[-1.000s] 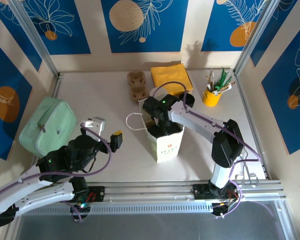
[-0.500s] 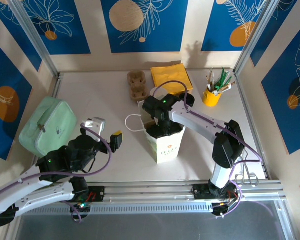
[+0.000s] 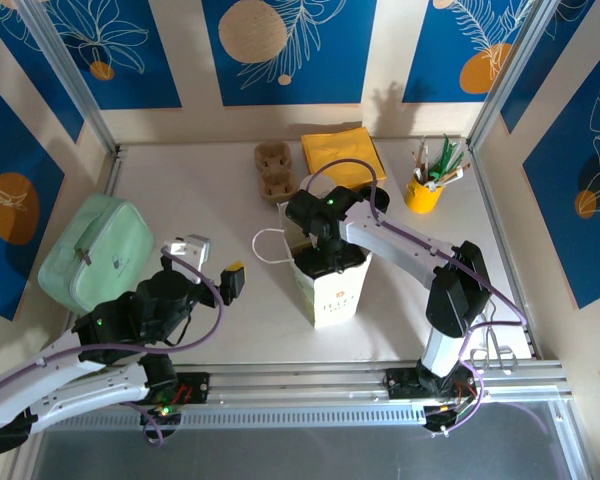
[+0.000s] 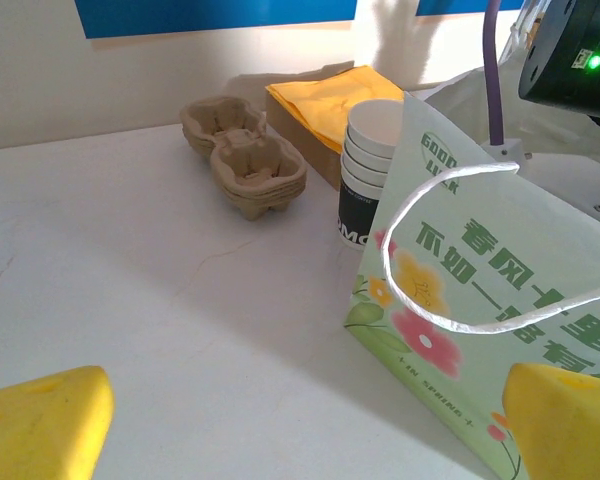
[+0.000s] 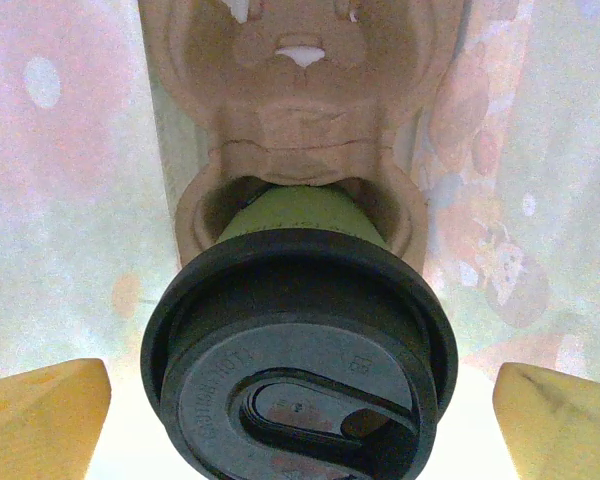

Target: Pack the takeout coffee

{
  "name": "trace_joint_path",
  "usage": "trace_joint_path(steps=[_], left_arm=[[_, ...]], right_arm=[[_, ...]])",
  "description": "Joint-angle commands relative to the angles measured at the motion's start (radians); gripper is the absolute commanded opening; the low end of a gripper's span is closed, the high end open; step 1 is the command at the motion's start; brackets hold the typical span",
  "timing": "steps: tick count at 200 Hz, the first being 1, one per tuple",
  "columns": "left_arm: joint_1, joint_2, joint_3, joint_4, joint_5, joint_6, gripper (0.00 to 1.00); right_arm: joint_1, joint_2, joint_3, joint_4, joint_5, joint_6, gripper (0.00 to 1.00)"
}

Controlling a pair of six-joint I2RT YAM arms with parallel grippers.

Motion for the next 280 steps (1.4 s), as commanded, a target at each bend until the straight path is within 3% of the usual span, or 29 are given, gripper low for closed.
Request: trace_joint_path(steps=[1, 119, 189, 280], left_arm=[[0.009, -0.01, 0.009, -0.007, -0.021, -0.01, 0.99], [0.01, -0.051, -0.01, -0.028, -0.039, -0.035, 0.99], [0.009, -0.053, -0.017, -0.028, -0.043, -0.04, 0.99], [0.01, -0.055, -0.021, -0.028, -0.048, -0.044, 0.99]], right_arm=[[0.003, -0.032, 0.037, -0.038, 0.0, 0.024, 0.99], [-0.001, -0.057, 0.097, -0.058, 0.019, 0.034, 0.99], [-0.002, -0.043, 0.126, -0.084, 0.033, 0.034, 0.86], [-0.001, -0.04, 0.167, -0.104, 0.044, 0.036, 0.79]])
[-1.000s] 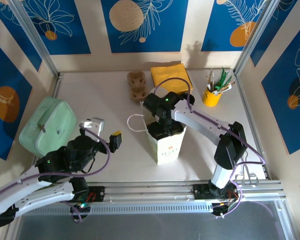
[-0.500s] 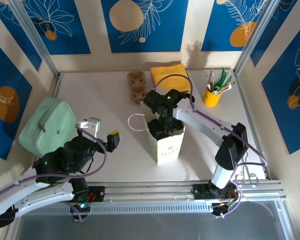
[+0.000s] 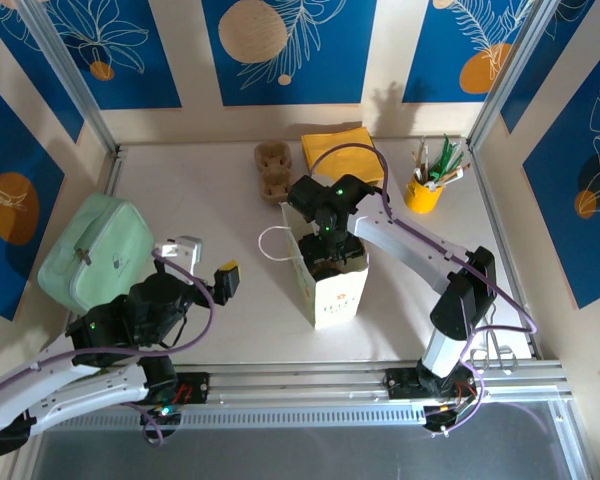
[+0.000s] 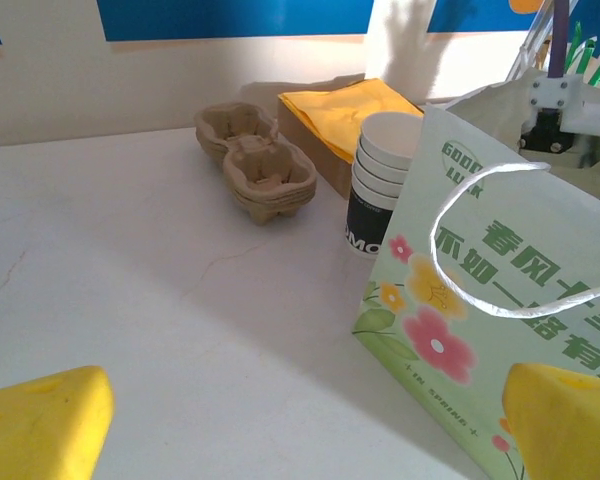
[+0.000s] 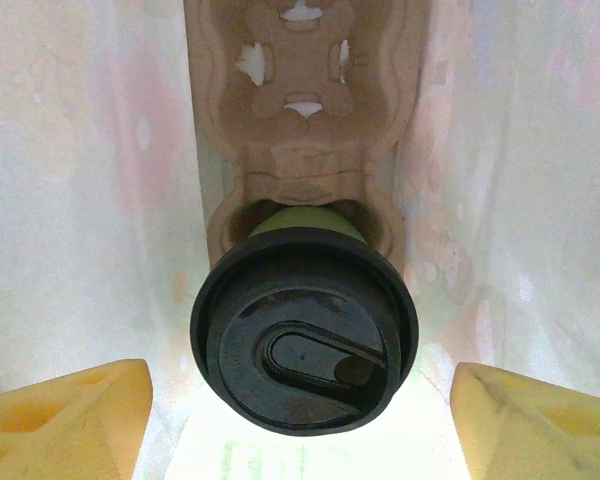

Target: Pack the takeout coffee

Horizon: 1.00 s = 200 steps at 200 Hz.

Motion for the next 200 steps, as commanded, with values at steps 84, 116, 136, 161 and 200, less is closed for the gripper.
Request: trace_joint_path(steps=[84, 116, 136, 161, 200], left_arm=[[0.009, -0.015, -0.015, -0.001, -0.012, -0.017, 0.99], [0.009, -0.016, -0.014, 0.001, -0.011, -0.016, 0.99], [0.01, -0.018, -0.014, 0.002, -0.012, -0.016, 0.99], [0.009, -0.019, -0.012, 0.002, -0.012, -0.016, 1.0], [0.009, -0.021, -0.014, 0.015, -0.016, -0.01, 0.99]], right_arm=[[0.013, -0.03, 0.093, -0.068, 0.03, 0.008, 0.78], [0.015, -0.032, 0.123, -0.084, 0.042, 0.007, 0.8], [0.017, -0.035, 0.139, -0.087, 0.045, 0.009, 0.8], [0.019, -0.035, 0.17, -0.1, 0.054, 0.008, 0.8], [0.022, -0.035, 0.236, -0.12, 0.056, 0.007, 0.8]])
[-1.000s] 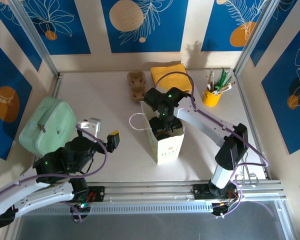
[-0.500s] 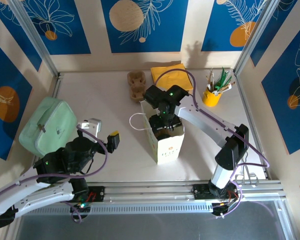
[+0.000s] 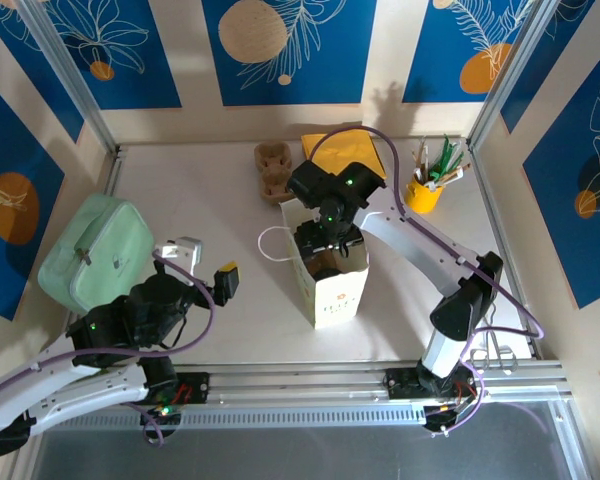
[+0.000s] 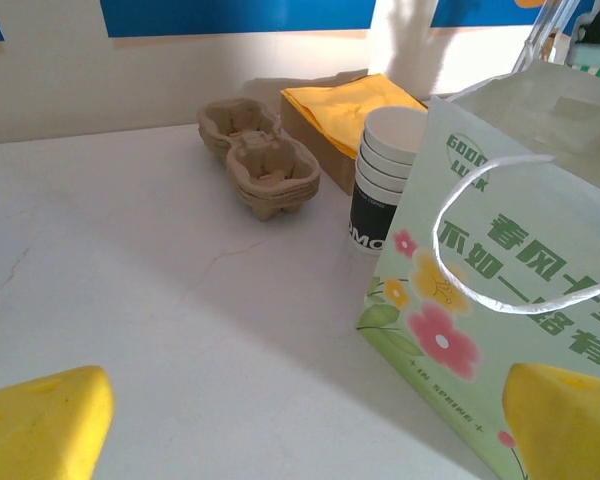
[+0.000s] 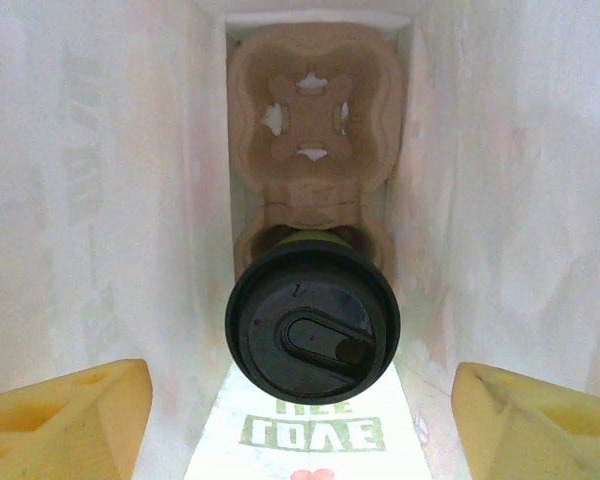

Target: Pack the takeout coffee

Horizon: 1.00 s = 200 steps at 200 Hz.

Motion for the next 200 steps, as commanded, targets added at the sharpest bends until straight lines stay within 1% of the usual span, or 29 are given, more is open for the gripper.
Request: trace_joint_path(steps=[1, 62, 124, 166, 200], left_arm=[[0.009, -0.014, -0.005, 0.017, -0.016, -0.01, 0.99], [0.009, -0.014, -0.003, 0.03, -0.013, 0.002, 0.99], [0.009, -0.01, 0.007, 0.035, -0.007, 0.018, 0.99], [0.009, 0.005, 0.026, 0.037, 0.018, 0.021, 1.0], [0.009, 0.053, 0.064, 0.039, 0.087, 0.046, 0.99]], right_arm=[[0.007, -0.035, 0.055, -0.042, 0.012, 0.008, 0.8], [0.019, -0.045, 0.171, -0.074, 0.038, -0.003, 0.8], [0.021, -0.129, 0.227, -0.031, 0.034, -0.034, 0.8], [-0.009, -0.239, 0.169, 0.045, 0.028, -0.057, 0.82], [-0.073, -0.359, 0.057, 0.131, -0.002, -0.061, 0.84]])
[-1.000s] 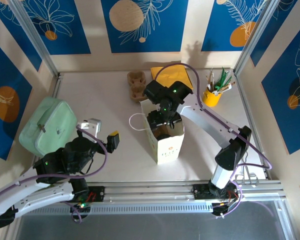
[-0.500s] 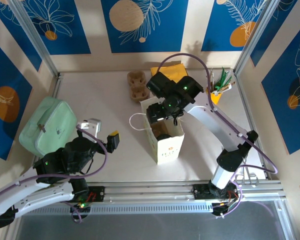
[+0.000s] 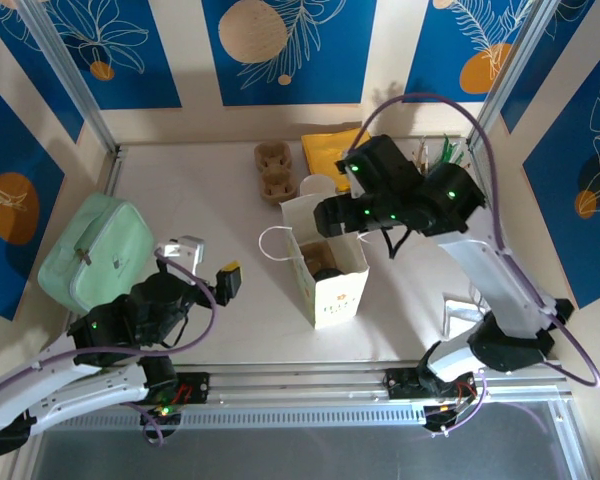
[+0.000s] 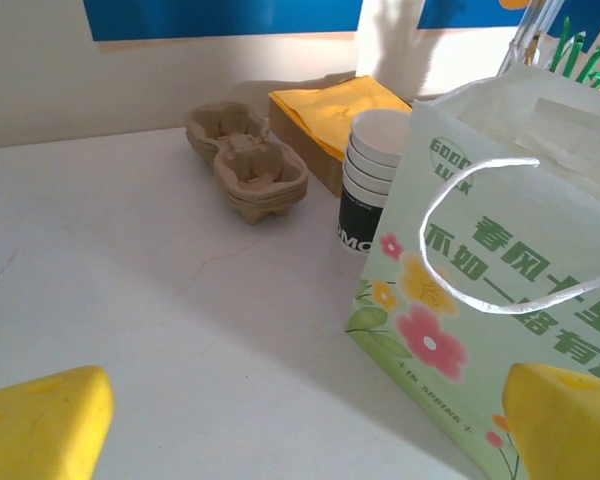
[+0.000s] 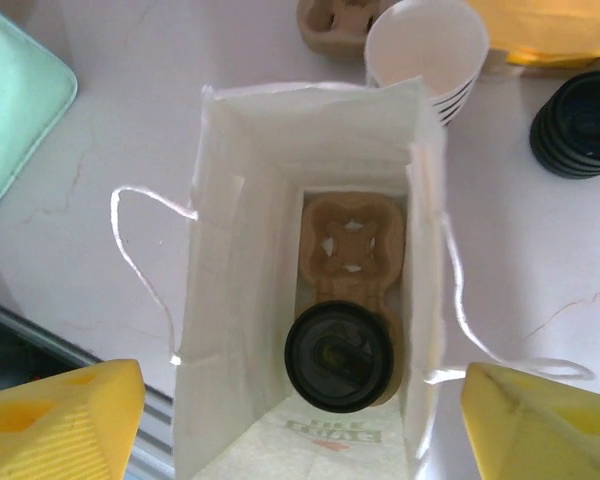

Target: Pack the takeout coffee

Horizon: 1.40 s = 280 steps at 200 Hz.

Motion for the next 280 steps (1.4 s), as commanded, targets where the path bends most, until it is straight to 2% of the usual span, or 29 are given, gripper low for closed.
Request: trace_joint_path(steps=[1, 51, 81, 134, 185, 240, 280], left_arm=[[0.009, 0.033, 0.055, 0.019, 0.059, 0.034, 0.99], [0.01, 0.159, 0.157, 0.005, 0.186, 0.029, 0.99], [0.009, 0.237, 0.239, -0.018, 0.244, -0.018, 0.99], [0.01, 0.347, 0.338, -0.027, 0.35, -0.109, 0.99], [0.01, 0.486, 0.449, -0.062, 0.415, -0.17, 1.0], [0.01, 0.608, 0.526, -0.124, 0.34, -0.282, 0.96], [0.01, 0.681, 0.558, -0.127, 0.297, -0.302, 0.84]], right_arm=[[-0.042, -0.073, -0.067, 0.072, -0.031, -0.015, 0.84], [-0.214, -0.249, -0.277, 0.208, -0.14, -0.03, 0.87], [-0.357, -0.317, -0.372, 0.254, -0.241, -0.035, 0.87], [-0.521, -0.387, -0.5, 0.291, -0.35, -0.045, 0.87], [-0.582, -0.403, -0.563, 0.307, -0.43, -0.052, 0.87], [-0.601, -0.402, -0.6, 0.321, -0.446, -0.059, 0.87], [-0.639, -0.391, -0.601, 0.335, -0.443, -0.063, 0.86]])
